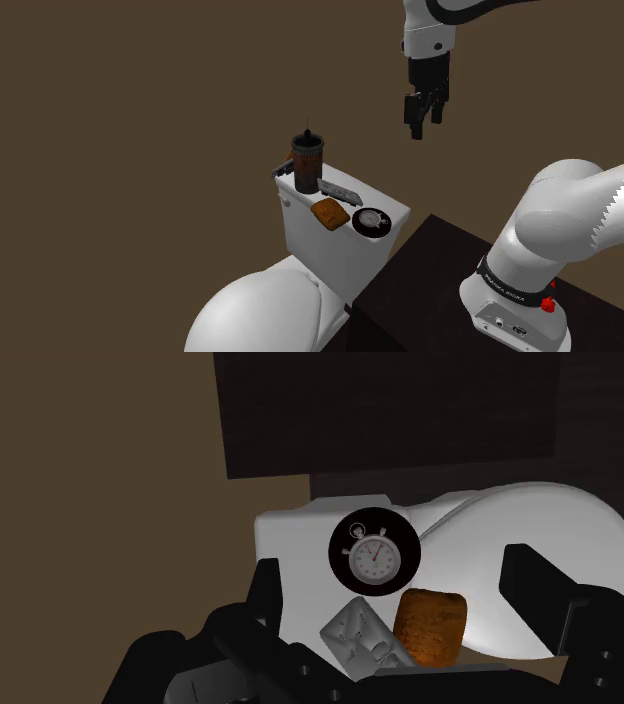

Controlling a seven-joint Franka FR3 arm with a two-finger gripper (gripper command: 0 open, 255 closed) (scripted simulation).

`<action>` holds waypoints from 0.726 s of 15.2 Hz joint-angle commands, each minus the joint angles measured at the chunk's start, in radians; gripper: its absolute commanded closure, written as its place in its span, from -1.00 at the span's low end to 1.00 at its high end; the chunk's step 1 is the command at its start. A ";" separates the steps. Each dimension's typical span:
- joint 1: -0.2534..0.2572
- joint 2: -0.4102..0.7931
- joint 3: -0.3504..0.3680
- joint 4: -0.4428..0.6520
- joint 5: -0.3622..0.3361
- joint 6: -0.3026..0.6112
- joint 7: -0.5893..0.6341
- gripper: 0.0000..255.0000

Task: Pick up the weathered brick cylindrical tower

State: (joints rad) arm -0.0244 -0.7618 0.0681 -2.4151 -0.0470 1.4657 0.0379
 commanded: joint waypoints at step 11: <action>-0.033 0.293 0.056 0.077 0.030 0.331 0.164 -1.00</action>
State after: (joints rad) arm -0.0544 -0.4884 0.1196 -2.3349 -0.0187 1.7606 0.1857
